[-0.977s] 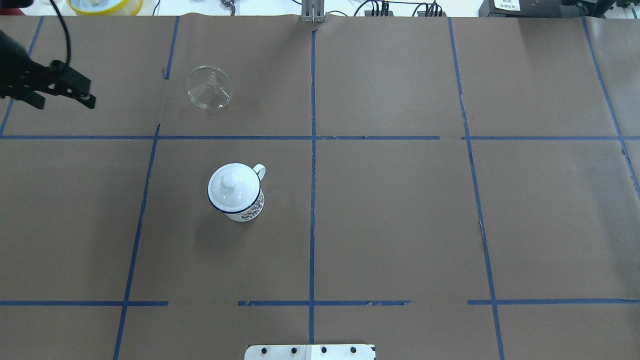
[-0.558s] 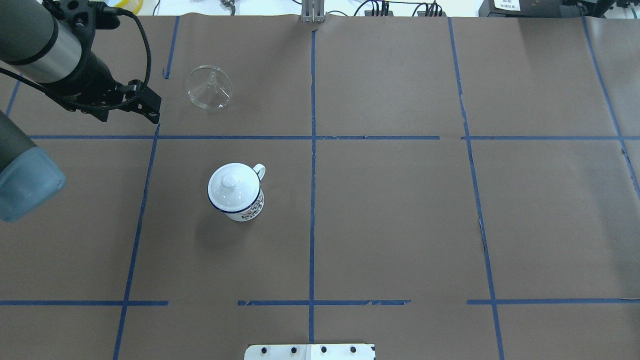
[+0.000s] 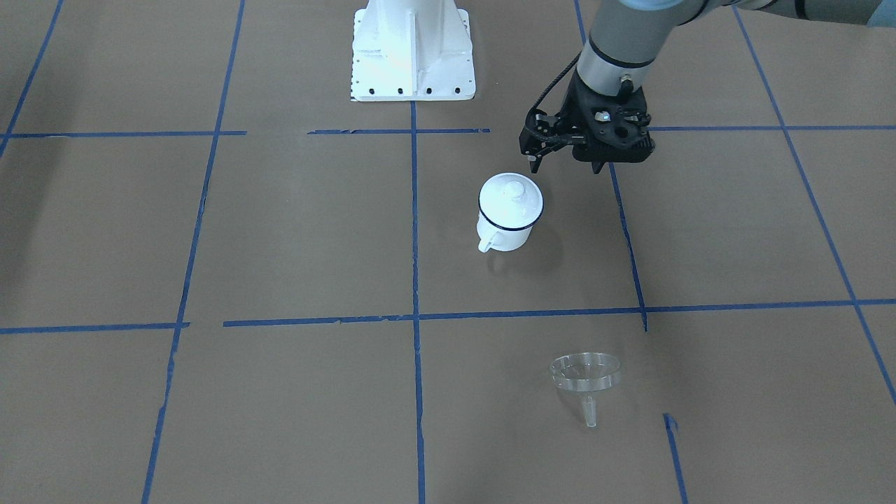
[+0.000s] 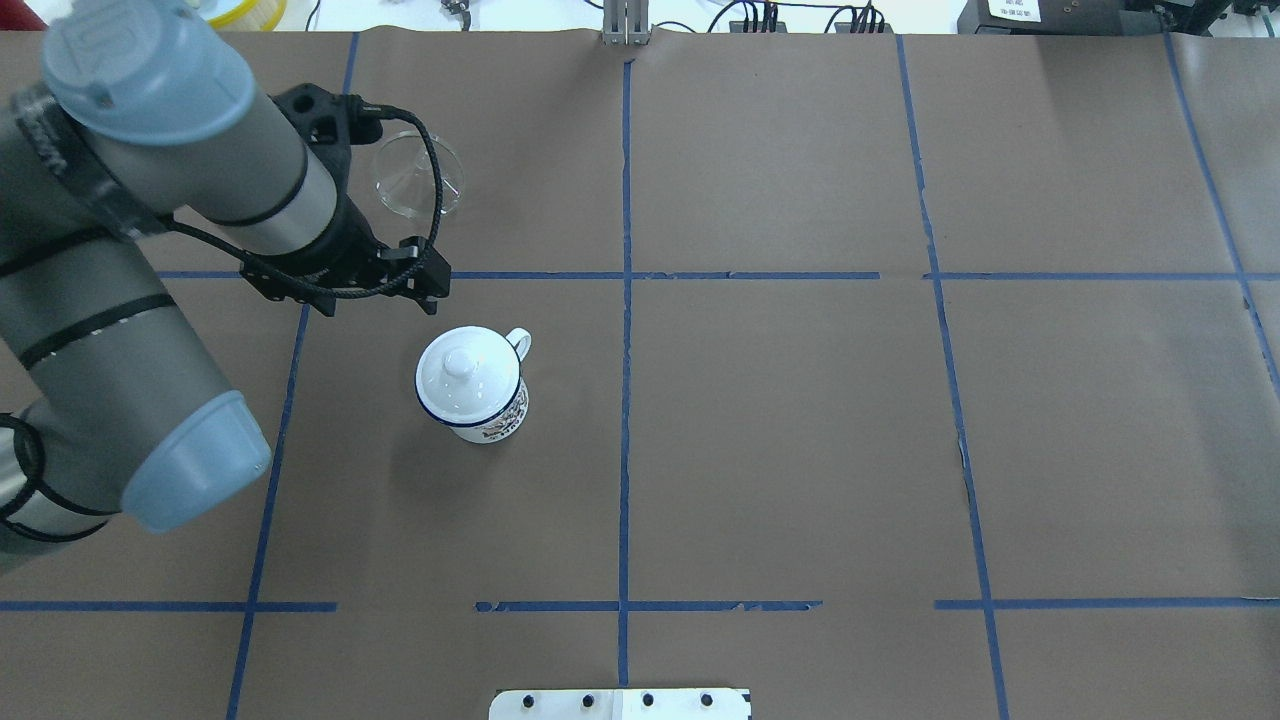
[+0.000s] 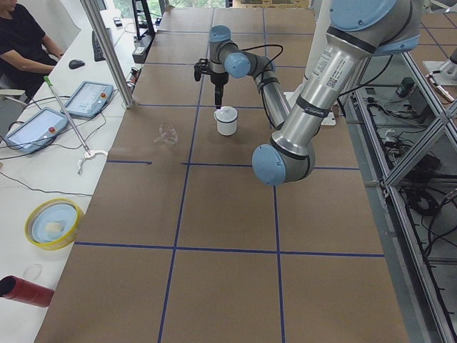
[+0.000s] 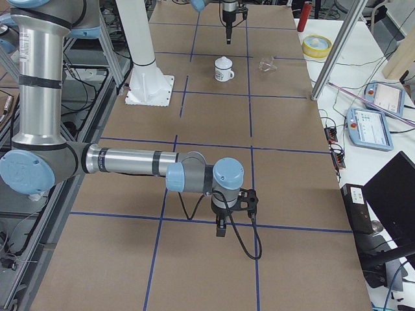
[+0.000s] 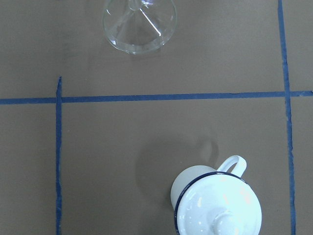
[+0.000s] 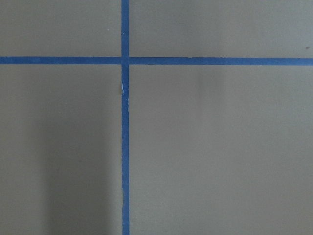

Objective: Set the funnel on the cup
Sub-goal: 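Move the left gripper over the white lid on the enamel mug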

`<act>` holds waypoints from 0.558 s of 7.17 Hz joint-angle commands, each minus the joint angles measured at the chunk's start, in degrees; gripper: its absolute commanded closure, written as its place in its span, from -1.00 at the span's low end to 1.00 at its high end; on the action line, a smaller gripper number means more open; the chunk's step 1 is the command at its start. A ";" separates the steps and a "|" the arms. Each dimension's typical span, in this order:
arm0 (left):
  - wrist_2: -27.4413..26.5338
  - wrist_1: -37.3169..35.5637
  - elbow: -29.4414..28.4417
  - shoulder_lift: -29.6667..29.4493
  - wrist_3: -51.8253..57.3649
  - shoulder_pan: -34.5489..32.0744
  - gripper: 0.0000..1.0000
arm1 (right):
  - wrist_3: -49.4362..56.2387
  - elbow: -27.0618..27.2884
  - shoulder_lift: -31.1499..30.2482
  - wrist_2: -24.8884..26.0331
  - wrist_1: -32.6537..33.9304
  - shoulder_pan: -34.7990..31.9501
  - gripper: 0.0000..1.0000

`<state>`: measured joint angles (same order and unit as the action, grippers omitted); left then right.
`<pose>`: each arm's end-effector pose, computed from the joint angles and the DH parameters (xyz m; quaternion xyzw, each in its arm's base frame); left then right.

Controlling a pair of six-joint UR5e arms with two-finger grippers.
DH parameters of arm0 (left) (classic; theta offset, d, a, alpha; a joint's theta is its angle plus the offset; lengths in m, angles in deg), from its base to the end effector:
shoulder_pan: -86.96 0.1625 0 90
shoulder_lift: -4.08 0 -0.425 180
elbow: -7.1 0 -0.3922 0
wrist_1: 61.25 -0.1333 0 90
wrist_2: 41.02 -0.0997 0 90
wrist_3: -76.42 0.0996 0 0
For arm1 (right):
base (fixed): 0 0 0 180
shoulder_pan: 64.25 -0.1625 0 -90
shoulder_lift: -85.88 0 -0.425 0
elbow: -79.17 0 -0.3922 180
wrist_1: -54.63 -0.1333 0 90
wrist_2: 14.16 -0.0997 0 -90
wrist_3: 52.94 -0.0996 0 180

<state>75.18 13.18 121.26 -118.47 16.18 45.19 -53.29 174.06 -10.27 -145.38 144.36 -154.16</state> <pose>0.3714 -0.4515 0.1946 0.0278 0.4017 -0.0162 0.9152 0.0670 -0.4451 0.6703 -0.0094 -0.3520 0.0052 0.9360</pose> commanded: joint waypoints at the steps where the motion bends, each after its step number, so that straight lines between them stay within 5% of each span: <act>1: -1.94 0.27 -6.19 -3.11 -1.72 2.14 -1.00 | 0.00 0.03 0.00 0.00 0.00 0.00 -1.00; 4: -2.48 2.28 -8.42 -3.22 -1.81 5.29 -0.86 | 0.00 0.03 0.00 0.00 0.00 0.00 -1.00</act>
<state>72.72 14.22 113.80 -121.65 14.45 49.36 -53.29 174.06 -10.27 -145.38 144.36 -154.17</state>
